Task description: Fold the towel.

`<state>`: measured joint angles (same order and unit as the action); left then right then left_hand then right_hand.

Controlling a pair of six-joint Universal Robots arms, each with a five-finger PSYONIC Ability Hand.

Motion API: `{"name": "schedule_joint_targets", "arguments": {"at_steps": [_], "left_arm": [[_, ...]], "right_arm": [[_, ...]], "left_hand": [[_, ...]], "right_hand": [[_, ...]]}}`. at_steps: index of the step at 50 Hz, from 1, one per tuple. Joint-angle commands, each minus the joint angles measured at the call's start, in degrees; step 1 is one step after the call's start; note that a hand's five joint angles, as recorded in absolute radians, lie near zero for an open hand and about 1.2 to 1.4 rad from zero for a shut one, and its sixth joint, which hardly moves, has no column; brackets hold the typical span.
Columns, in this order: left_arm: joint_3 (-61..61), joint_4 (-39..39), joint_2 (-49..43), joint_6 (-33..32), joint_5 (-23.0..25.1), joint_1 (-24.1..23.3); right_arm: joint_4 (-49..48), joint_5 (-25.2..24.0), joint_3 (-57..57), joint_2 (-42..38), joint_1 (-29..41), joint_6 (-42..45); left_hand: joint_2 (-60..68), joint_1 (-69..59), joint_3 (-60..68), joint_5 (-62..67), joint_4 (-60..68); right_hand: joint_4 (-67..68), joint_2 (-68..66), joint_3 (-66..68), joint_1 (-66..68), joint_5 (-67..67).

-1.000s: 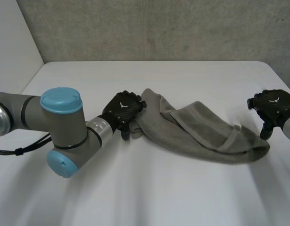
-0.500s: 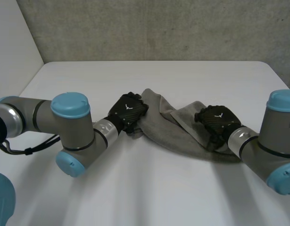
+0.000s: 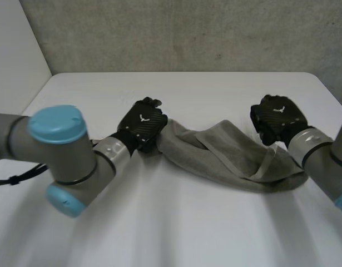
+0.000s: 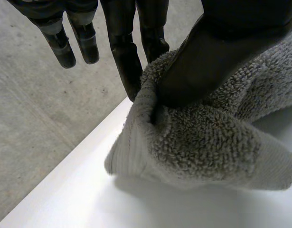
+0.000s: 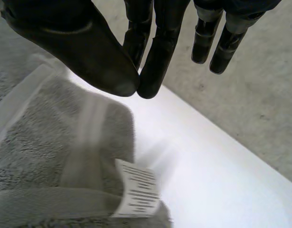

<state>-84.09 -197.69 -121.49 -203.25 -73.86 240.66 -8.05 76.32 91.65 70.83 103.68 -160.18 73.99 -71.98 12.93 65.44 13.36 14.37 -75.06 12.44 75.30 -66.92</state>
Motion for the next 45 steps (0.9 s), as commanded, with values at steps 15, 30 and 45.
{"name": "schedule_joint_targets", "arguments": {"at_steps": [15,30,45], "left_arm": [[-23.23,12.22,14.7,-14.7,0.65,5.87],[-11.71,15.05,15.84,-14.19,0.29,7.28],[8.66,13.47,-4.09,-6.28,0.03,6.93]], "right_arm": [[7.35,-3.55,2.92,4.05,-0.24,0.57],[6.64,-3.37,-1.56,0.37,8.02,-1.88],[4.36,-3.37,-11.59,-10.8,14.79,-9.36]], "left_hand": [[-11.84,9.83,-2.93,-13.29,-3.36],[-63.1,61.09,-2.93,-64.55,-3.36],[-59.24,57.23,-2.93,-60.69,-3.36]], "right_hand": [[-4.37,43.95,-2.44,-44.19,45.81],[-4.37,46.64,-2.44,-46.88,48.5],[-4.37,43.45,-2.44,-43.69,45.3]]}}
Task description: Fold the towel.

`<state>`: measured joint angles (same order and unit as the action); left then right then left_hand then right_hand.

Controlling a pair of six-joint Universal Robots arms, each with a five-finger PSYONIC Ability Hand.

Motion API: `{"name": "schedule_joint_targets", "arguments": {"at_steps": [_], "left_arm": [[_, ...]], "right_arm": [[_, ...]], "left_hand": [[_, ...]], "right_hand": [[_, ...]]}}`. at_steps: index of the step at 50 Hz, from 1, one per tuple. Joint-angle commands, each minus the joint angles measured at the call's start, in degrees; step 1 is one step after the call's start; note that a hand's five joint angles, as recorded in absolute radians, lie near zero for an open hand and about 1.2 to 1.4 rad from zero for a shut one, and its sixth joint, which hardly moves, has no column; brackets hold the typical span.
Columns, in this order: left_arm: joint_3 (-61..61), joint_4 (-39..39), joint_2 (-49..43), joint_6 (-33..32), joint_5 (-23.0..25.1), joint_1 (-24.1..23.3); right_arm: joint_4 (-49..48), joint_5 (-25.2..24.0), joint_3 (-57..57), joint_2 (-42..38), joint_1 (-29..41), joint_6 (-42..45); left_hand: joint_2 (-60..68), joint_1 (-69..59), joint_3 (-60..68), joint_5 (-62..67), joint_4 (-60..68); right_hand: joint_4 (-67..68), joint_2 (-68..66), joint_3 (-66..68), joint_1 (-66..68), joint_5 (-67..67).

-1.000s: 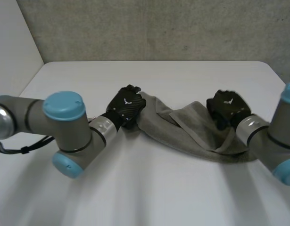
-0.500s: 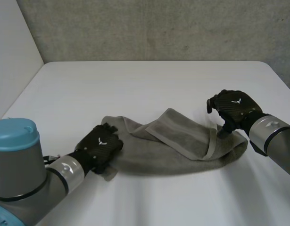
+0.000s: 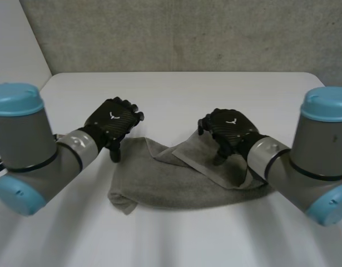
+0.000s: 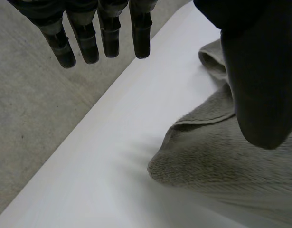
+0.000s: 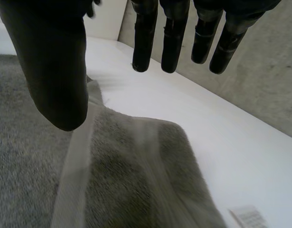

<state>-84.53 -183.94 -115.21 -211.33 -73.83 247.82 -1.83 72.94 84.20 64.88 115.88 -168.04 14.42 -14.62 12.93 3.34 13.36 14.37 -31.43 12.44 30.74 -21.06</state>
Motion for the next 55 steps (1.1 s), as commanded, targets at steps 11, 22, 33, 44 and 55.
{"name": "schedule_joint_targets", "arguments": {"at_steps": [11,22,33,44,55], "left_arm": [[17.2,-0.37,-19.52,1.8,0.0,-1.03],[17.65,-1.77,-20.85,1.89,0.0,-1.91],[17.38,-1.95,-20.76,1.98,0.0,-1.99],[17.12,-1.95,-20.32,2.07,-0.08,-2.87],[16.15,-1.95,-19.7,2.77,-0.08,-3.58]], "right_arm": [[-4.32,0.89,-13.01,-15.04,5.76,-1.67],[-4.32,2.29,-21.35,-23.73,7.34,-3.87],[-3.71,2.56,-25.23,-28.49,8.31,-5.98],[-3.88,1.24,-23.04,-22.44,8.22,-8.7],[-4.76,-3.15,-6.0,-5.05,3.65,-7.91]], "left_hand": [[4.88,-4.67,-2.93,5.95,-3.36],[6.73,-6.53,-2.93,7.81,-3.36],[6.9,-6.7,-2.93,7.98,-3.36],[6.73,-6.53,-2.93,7.81,-3.36],[6.56,-6.36,-2.93,7.64,-3.36]], "right_hand": [[-4.37,1.33,-2.44,-0.64,0.96],[-4.37,2.35,-2.44,-1.66,1.97],[-4.37,-19.56,-2.44,20.25,-19.94],[-4.37,-48.57,-2.44,49.26,-48.94],[-4.37,-48.57,-2.44,49.26,-48.94]]}}
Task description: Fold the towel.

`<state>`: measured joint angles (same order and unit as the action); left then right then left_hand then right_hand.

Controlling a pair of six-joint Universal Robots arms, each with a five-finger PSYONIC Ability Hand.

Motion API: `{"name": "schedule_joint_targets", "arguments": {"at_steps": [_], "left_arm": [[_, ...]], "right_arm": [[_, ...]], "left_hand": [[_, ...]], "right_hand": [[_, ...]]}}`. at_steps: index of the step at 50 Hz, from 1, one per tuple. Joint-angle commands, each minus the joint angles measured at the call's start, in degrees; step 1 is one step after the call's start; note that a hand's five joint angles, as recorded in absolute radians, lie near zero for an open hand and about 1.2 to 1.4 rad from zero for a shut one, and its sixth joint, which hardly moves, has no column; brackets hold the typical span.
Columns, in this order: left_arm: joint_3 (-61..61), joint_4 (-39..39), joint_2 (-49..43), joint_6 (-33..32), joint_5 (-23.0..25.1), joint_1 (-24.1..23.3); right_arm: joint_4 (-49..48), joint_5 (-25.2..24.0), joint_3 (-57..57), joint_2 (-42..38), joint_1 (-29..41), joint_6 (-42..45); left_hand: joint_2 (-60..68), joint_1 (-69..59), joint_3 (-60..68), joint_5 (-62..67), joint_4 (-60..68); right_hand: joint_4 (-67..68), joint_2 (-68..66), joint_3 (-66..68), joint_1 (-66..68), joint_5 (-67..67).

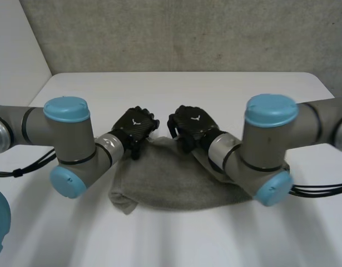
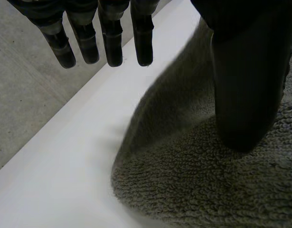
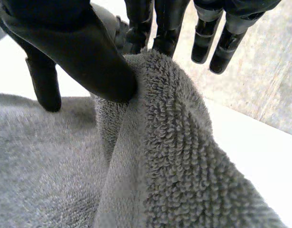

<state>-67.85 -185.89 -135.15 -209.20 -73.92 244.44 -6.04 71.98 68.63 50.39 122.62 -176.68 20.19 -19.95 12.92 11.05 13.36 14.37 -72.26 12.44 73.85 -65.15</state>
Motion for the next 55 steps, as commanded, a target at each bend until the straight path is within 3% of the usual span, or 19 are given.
{"name": "schedule_joint_targets", "arguments": {"at_steps": [1,13,15,16,18,20,23,25,26,27,30,37,38,39,40,41,48,55], "left_arm": [[-0.53,-0.09,0.23,1.24,0.0,-0.19],[-0.97,-1.67,-0.21,5.47,0.0,-0.54],[-1.14,-1.5,-0.03,5.64,-0.09,-1.07],[-1.15,-1.49,-0.03,5.64,-0.09,-1.07],[-2.19,-1.5,0.32,6.25,0.0,-1.42],[-2.9,-1.49,0.67,6.61,0.0,-1.51],[-5.0,-1.14,3.47,6.79,-0.17,-1.42],[-6.75,-1.14,5.66,6.79,-0.26,-1.33],[-8.77,-1.23,7.95,6.79,-0.26,-1.07],[-8.79,-1.23,7.97,6.79,-0.26,-1.07],[-12.92,-1.23,12.45,6.7,-0.17,-0.89],[-22.4,-1.67,22.54,6.43,0.09,-0.54],[-22.42,-1.67,22.56,6.43,0.09,-0.54],[-23.81,-1.76,23.86,6.26,0.18,-0.37],[-25.21,-1.67,25.01,6.26,0.18,-0.02],[-25.23,-1.67,25.02,6.26,0.18,-0.02],[-29.97,-1.67,28.7,6.17,0.27,0.86],[-31.99,-1.67,30.64,6.26,0.35,1.22]], "right_arm": [[-0.9,-2.89,11.51,11.29,-3.79,0.72],[-1.52,-6.06,22.5,20.88,-8.01,2.47],[-1.43,-6.33,23.31,21.24,-8.45,3.36],[-1.43,-6.33,23.74,21.33,-8.8,4.32],[-1.43,-6.33,24.1,21.33,-8.89,5.2],[-1.34,-6.24,24.45,21.24,-8.89,6.08],[-1.43,-5.89,24.89,20.71,-8.89,7.93],[-1.43,-5.62,25.33,20.1,-8.98,9.85],[-1.43,-5.62,25.33,20.1,-8.98,9.86],[-1.26,-5.54,25.33,19.23,-9.24,10.73],[-0.82,-5.27,25.59,17.65,-10.2,12.32],[-1.34,-3.86,27.52,16.41,-14.34,14.61],[-0.91,-3.69,27.52,16.67,-15.99,15.04],[-0.64,-3.86,27.52,17.11,-17.58,15.74],[-0.64,-3.86,27.52,17.11,-17.59,15.75],[-0.73,-4.56,27.79,17.72,-19.07,16.19],[-1.17,-4.92,29.46,20.1,-25.41,17.77],[0.76,-6.76,32.7,22.91,-32.44,25.4]], "left_hand": [[0.79,-1.03,-2.92,-0.07,-3.36],[4.66,-4.9,-2.92,3.8,-3.36],[26.72,-26.96,-2.92,25.86,-3.36],[26.86,-27.11,-2.92,26.0,-3.36],[52.32,-52.56,-2.92,51.46,-3.36],[59.73,-59.98,-2.92,58.88,-3.36],[59.81,-60.05,-2.92,58.95,-3.36],[59.81,-60.05,-2.92,58.95,-3.36],[59.81,-60.05,-2.92,58.95,-3.36],[59.81,-60.05,-2.92,58.95,-3.36],[59.81,-60.05,-2.92,58.95,-3.36],[59.81,-60.05,-2.92,58.95,-3.36],[59.81,-60.05,-2.92,58.95,-3.36],[59.81,-60.05,-2.92,58.95,-3.36],[59.81,-60.05,-2.92,58.95,-3.36],[59.81,-60.05,-2.92,58.95,-3.36],[59.81,-60.05,-2.92,58.95,-3.36],[59.81,-60.05,-2.92,58.95,-3.36]], "right_hand": [[-4.37,-7.74,-2.44,6.15,-4.85],[-4.37,-7.74,-2.44,6.15,-4.85],[-4.37,-7.74,-2.44,6.15,-4.85],[-4.37,-7.74,-2.44,6.15,-4.85],[-4.37,-7.74,-2.44,6.15,-4.85],[-4.37,-7.74,-2.44,6.15,-4.85],[-4.37,-7.74,-2.44,6.15,-4.85],[-4.37,31.35,-2.44,-32.94,34.24],[-4.37,31.56,-2.44,-33.15,34.45],[-4.37,40.39,-2.44,-41.98,43.28],[-4.37,40.82,-2.44,-42.41,43.7],[-4.37,34.59,-2.44,-36.18,37.48],[-4.37,28.1,-2.44,-29.69,30.99],[-4.37,6.05,-2.44,-7.64,8.94],[-4.37,5.83,-2.44,-7.42,8.72],[-4.37,-7.6,-2.44,6.01,-4.71],[-4.37,-7.74,-2.44,6.15,-4.85],[-4.37,-7.74,-2.44,6.15,-4.85]]}}
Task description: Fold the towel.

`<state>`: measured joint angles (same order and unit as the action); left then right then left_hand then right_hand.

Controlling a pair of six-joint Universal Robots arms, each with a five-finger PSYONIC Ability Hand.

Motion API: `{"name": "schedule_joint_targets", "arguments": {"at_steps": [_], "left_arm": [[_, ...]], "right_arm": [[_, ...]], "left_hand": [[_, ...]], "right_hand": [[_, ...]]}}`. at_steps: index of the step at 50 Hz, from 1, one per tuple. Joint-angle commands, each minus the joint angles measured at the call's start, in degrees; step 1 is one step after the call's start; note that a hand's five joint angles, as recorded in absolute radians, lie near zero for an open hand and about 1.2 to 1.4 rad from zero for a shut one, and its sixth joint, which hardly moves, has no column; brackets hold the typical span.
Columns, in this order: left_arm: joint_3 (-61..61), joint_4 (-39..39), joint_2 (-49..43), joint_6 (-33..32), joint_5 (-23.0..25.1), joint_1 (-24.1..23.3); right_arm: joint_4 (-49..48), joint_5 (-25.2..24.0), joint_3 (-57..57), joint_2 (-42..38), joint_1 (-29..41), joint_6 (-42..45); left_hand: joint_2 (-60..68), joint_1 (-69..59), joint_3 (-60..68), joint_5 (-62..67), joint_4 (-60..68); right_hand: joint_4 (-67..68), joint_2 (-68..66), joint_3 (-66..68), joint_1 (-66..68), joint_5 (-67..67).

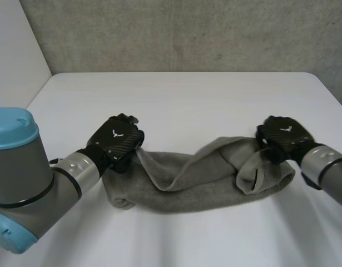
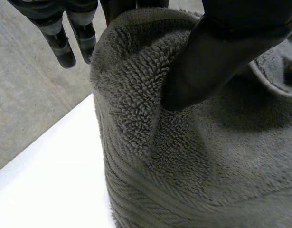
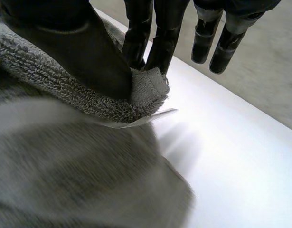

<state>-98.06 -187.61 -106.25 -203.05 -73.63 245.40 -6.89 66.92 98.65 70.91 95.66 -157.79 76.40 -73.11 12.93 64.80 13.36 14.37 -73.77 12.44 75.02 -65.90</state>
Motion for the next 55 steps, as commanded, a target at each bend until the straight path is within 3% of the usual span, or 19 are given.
{"name": "schedule_joint_targets", "arguments": {"at_steps": [1,4,5,6,8,11,18,25,27,38,45,49,51,52,53,55], "left_arm": [[-2.31,0.05,2.18,0.19,0.16,-0.01],[-2.92,0.05,2.8,0.63,0.07,-0.63],[-2.93,0.05,2.8,0.63,0.07,-0.63],[-3.01,0.14,3.06,0.72,-0.19,-1.15],[-3.1,0.31,3.24,0.81,-0.37,-1.86],[-3.19,0.49,3.41,0.81,-0.46,-3.52],[-4.42,0.66,4.38,0.81,-0.55,-3.97],[-5.65,0.66,5.87,0.81,-0.55,-3.97],[-5.74,0.66,5.96,0.81,-0.55,-3.88],[-5.91,0.66,7.02,0.81,-0.55,-3.62],[-5.83,0.58,7.19,0.9,-0.55,-2.65],[-5.83,0.66,7.19,0.98,-0.55,-2.3],[-5.83,0.66,7.19,0.98,-0.55,-2.21],[-5.83,0.75,7.19,1.07,-0.55,-2.04],[-5.83,0.75,7.19,1.07,-0.55,-2.04],[-5.83,1.36,7.37,1.6,-0.55,-1.16]], "right_arm": [[1.62,-1.7,2.69,2.39,-5.49,6.53],[5.4,-3.11,2.77,3.0,-5.22,8.46],[7.48,-3.46,2.51,3.7,-4.79,8.29],[7.51,-3.46,2.51,3.71,-4.78,8.29],[9.52,-2.85,1.38,6.33,-2.6,4.88],[9.88,-2.06,0.06,9.23,-0.31,-0.82],[9.79,0.66,-1.79,12.32,3.47,-8.05],[8.47,5.5,-2.67,11.79,7.26,-9.2],[6.99,7.08,-4.33,8.48,8.74,-8.94],[5.05,8.49,-10.75,-4.54,8.84,-8.24],[4.43,8.67,-12.16,-8.85,8.31,-7.27],[4.43,8.49,-12.96,-10.27,8.14,-6.74],[4.95,7.97,-13.13,-10.18,7.35,-6.04],[4.96,7.96,-13.13,-10.18,7.35,-6.04],[5.3,7.53,-13.13,-9.4,6.56,-5.78],[5.84,7.17,-13.05,-7.98,5.76,-5.51]], "left_hand": [[3.6,-6.89,-2.93,5.2,-3.36],[3.6,-6.89,-2.93,5.2,-3.36],[3.6,-6.89,-2.93,5.2,-3.36],[3.6,-6.89,-2.93,5.2,-3.36],[3.6,-6.89,-2.93,5.2,-3.36],[3.6,-6.89,-2.93,5.2,-3.36],[3.6,-6.89,-2.93,5.2,-3.36],[3.6,-6.89,-2.93,5.2,-3.36],[3.6,-6.89,-2.93,5.2,-3.36],[3.6,-6.89,-2.93,5.2,-3.36],[3.6,-6.89,-2.93,5.2,-3.36],[3.6,-6.89,-2.93,5.2,-3.36],[3.6,-6.89,-2.93,5.2,-3.36],[3.6,-6.89,-2.93,5.2,-3.36],[3.6,-6.89,-2.93,5.2,-3.36],[3.6,-6.89,-2.93,5.2,-3.36]], "right_hand": [[-4.37,-6.23,-2.44,4.98,-4.1],[-4.37,4.31,-2.44,-5.55,6.43],[-4.37,25.62,-2.44,-26.87,27.75],[-4.37,25.84,-2.44,-27.08,27.96],[-4.37,41.92,-2.44,-43.17,44.05],[-4.37,49.38,-2.44,-50.62,51.5],[-4.37,52.25,-2.44,-53.49,54.37],[-4.37,51.41,-2.44,-52.65,53.53],[-4.37,51.07,-2.44,-52.32,53.2],[-4.37,48.72,-2.44,-49.97,50.85],[-4.37,46.38,-2.44,-47.62,48.5],[-4.37,33.24,-2.44,-34.49,35.37],[-4.37,8.83,-2.44,-10.07,10.95],[-4.37,8.68,-2.44,-9.93,10.81],[-4.37,-6.08,-2.44,4.83,-3.95],[-4.37,-6.23,-2.44,4.98,-4.1]]}}
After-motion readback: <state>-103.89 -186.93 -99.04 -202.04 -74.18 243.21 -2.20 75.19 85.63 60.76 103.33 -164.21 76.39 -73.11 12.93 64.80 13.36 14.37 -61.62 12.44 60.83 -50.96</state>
